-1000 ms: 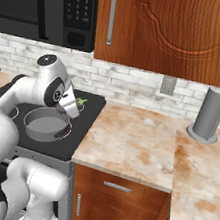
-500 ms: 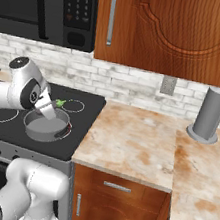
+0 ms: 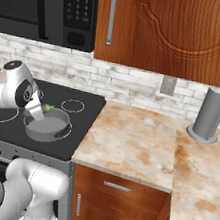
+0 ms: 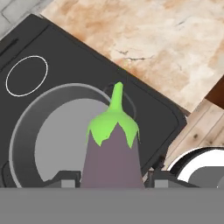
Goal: Turn on the burner for the pot on the stove. Wait thirty seconds for the pot to heat up. Then add the eggplant to the pot.
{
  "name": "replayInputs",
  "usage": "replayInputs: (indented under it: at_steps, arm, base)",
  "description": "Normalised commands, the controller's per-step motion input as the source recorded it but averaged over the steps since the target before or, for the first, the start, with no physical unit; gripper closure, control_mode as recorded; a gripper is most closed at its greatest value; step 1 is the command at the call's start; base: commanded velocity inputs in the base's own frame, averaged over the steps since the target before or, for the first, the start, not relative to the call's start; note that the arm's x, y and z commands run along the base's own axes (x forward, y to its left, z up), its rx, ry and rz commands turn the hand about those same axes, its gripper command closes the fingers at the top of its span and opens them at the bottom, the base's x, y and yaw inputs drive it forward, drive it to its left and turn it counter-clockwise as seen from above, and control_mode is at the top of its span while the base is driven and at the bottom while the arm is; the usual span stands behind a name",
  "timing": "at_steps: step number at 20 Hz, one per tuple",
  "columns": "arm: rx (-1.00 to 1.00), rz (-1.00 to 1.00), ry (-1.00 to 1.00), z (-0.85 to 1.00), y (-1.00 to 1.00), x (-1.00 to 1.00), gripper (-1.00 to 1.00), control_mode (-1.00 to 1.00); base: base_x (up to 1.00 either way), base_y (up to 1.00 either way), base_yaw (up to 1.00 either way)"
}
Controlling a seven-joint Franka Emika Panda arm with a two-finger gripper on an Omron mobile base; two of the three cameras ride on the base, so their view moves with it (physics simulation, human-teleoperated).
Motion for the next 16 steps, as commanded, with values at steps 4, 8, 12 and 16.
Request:
replayInputs:
  at_steps: [4, 8, 12, 16]
  arm:
    - [0.01, 0.0, 0.26, -0.24, 0.41, 0.47, 1.0, -1.0]
    - [0.03, 0.0, 0.19, -0.26, 0.23, 0.52, 1.0, -1.0]
    - [0.04, 0.0, 0.0, -0.39, 0.0, 0.26, 1.0, -1.0]
    - [0.03, 0.0, 0.0, -0.53, 0.0, 0.2, 1.0, -1.0]
  base:
    - [0.0, 0.0, 0.0]
    - [0.0, 0.0, 0.0]
    - [0.0, 0.0, 0.0]
    - [0.0, 0.0, 0.0]
